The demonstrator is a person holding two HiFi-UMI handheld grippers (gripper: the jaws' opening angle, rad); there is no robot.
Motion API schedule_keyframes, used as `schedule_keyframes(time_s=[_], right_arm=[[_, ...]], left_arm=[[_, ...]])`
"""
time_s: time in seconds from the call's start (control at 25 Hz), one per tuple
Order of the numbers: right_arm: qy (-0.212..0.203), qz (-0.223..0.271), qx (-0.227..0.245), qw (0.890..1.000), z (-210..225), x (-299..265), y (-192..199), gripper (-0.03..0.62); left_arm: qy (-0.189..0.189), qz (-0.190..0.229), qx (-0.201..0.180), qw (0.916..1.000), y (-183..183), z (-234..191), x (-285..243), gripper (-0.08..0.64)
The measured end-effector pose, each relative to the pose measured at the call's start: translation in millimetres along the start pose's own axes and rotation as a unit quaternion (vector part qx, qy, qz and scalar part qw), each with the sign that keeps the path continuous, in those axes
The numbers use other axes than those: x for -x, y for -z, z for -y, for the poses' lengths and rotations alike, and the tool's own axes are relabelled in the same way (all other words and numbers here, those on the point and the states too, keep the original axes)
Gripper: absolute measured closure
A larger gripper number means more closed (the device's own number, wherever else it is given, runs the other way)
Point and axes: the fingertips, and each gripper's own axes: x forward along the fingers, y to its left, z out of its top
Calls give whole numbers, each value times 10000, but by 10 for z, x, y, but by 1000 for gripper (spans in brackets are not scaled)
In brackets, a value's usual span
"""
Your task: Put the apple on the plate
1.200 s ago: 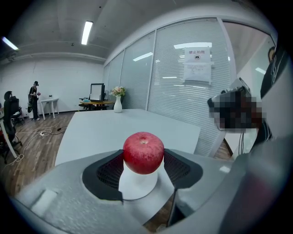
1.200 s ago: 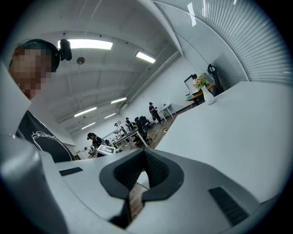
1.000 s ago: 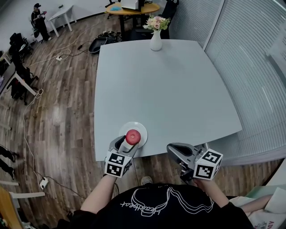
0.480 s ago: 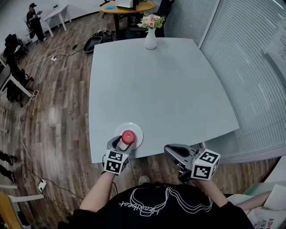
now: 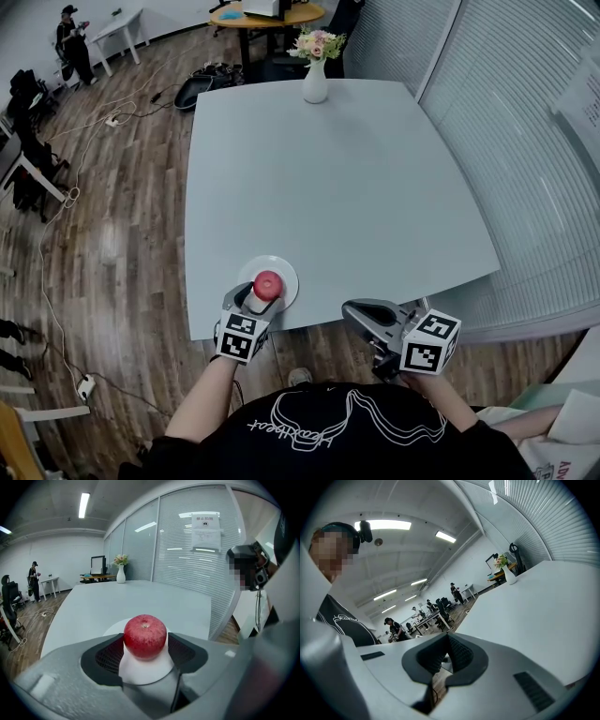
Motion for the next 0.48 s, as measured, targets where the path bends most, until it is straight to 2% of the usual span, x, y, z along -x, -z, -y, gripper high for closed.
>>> schedule_keyframes(time_s=[0.36, 0.48], right_arm=[[-72, -56, 110, 9999, -82, 46, -24, 583], [-210, -116, 404, 9989, -196, 78, -36, 583]], left_arm=[[-123, 236, 207, 9994, -85, 10, 122, 235], [-243, 292, 488, 9981, -115, 3, 255, 236]])
